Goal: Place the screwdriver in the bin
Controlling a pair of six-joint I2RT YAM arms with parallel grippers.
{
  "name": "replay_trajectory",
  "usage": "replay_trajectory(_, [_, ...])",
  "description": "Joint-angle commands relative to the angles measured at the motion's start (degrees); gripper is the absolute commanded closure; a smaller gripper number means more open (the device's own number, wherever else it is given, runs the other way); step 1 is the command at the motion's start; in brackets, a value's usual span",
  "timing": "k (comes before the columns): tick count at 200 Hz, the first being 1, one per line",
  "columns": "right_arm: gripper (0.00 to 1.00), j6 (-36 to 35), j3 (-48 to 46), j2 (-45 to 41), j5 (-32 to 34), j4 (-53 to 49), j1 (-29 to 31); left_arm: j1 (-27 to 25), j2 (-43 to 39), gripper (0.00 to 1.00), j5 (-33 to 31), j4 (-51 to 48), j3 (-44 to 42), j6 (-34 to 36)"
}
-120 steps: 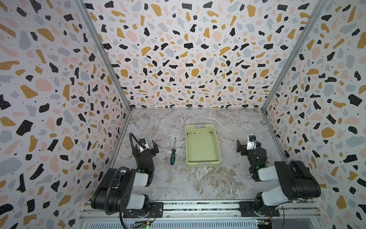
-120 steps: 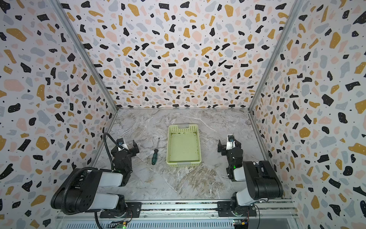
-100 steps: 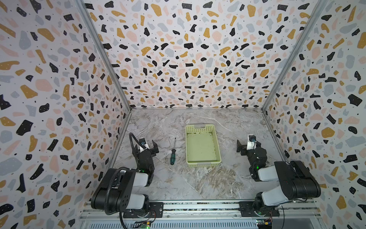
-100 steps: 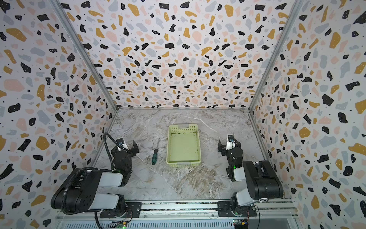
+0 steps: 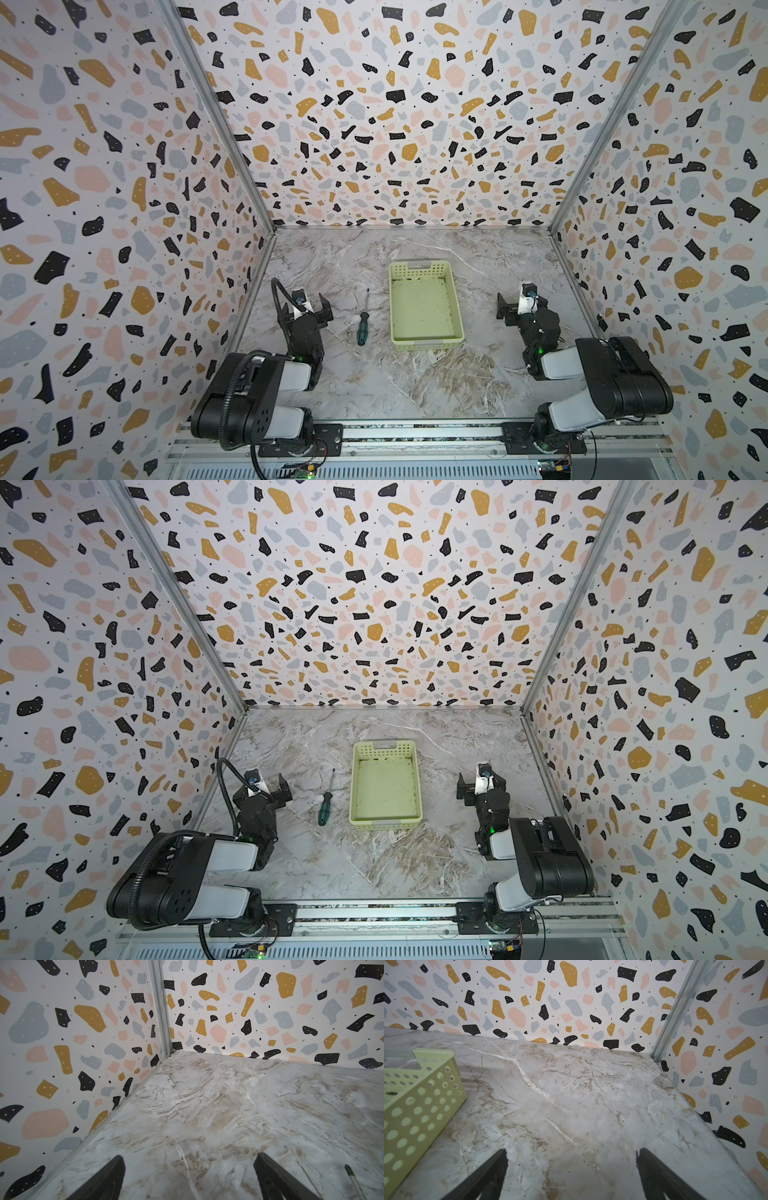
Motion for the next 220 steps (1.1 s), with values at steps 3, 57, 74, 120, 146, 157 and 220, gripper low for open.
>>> replay_trajectory(3, [0.01, 0.32, 0.97, -0.44, 0.35, -0.28, 0.20, 0.17, -0.33, 0.01, -0.43, 2.10, 0.54, 0.17])
replay_trajectory(57, [0.01, 0.45, 0.97, -0.42, 0.36, -0.28, 0.13, 0.17, -0.25, 0.00, -0.43, 2.05, 0.63, 0.21])
replay_trajectory(74, [0.01, 0.44, 1.03, -0.22, 0.41, -0.28, 0.12, 0.17, -0.32, 0.00, -0.28, 2.17, 0.46, 0.23])
replay_trajectory(120, [0.01, 1.17, 1.00, -3.35, 1.41, -2.36, 0.05, 0.17, -3.27, 0.00, -0.15, -0.44, 2.16, 0.67])
replay_trajectory(146, [0.01, 5.16, 10.89, -13.68, 2.67, -27.72, -0.10, 0.17, -15.09, 0.00, -0.55, -29.16, 15.49, -2.28])
replay_trajectory(157, [0.01, 6.34, 12.86, -18.13, 0.09, -32.14, -0.40, 0.17, -19.33, 0.00, 1.51, -33.94, 19.54, -3.79])
replay_trajectory(220, [0.01, 16.99, 26.43, -39.22, -4.94, -64.99, 3.92, 0.27, -22.07, 0.02, 3.61, -67.49, 41.64, -15.85])
